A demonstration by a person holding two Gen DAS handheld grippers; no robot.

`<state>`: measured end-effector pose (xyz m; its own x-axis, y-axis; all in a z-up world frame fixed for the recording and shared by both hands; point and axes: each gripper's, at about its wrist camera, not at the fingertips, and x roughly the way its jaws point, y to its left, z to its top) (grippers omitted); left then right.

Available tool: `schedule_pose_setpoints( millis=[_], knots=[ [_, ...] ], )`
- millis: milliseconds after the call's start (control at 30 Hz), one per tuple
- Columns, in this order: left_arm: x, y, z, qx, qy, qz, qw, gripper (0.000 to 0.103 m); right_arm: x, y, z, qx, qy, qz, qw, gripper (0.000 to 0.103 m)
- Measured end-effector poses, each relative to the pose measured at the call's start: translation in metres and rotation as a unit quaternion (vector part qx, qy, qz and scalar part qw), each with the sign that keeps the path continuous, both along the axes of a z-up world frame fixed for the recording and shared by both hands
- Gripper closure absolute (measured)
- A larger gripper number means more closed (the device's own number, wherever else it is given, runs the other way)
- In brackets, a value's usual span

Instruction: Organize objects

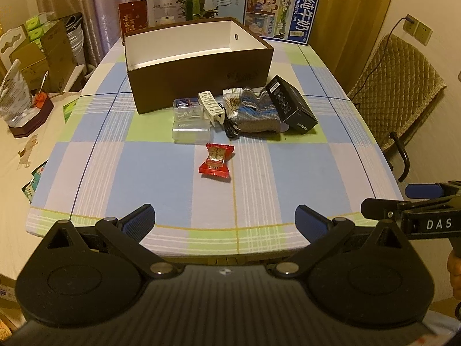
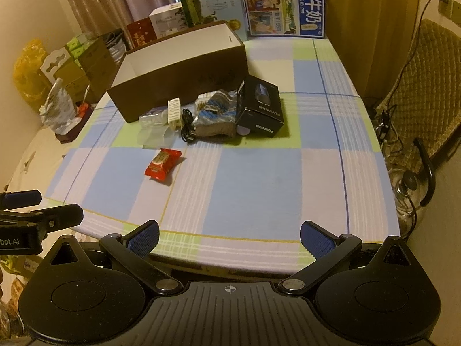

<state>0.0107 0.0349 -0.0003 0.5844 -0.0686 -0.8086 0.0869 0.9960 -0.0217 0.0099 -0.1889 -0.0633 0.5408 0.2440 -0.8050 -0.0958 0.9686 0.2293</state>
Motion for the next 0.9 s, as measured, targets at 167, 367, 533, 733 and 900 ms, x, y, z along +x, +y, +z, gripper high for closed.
schedule_pose_setpoints(
  millis=[167, 367, 533, 733, 900],
  knots=[
    [0.000, 0.007, -0.001, 0.004, 0.000, -0.010, 0.9999, 0.001, -0.003, 0.008, -0.002, -0.004, 0.000, -0.010, 1.000, 0.002],
    [0.000, 0.017, -0.002, 0.013, -0.002, -0.015, 0.9998, 0.001, -0.004, 0.017, -0.007, -0.006, 0.000, -0.019, 1.000, 0.002],
    [0.003, 0.022, -0.003, 0.017, -0.005, -0.016, 0.9997, 0.001, -0.003, 0.018, -0.010, 0.003, -0.006, -0.030, 1.000, 0.002],
    [0.016, 0.023, -0.010, 0.019, 0.002, -0.018, 0.9996, 0.001, 0.006, 0.013, -0.011, 0.004, -0.015, -0.043, 0.999, 0.002],
    [0.031, 0.021, -0.015, 0.020, -0.004, -0.014, 0.9997, 0.001, 0.026, 0.006, -0.017, 0.010, -0.012, -0.039, 0.999, 0.002]
  ],
)
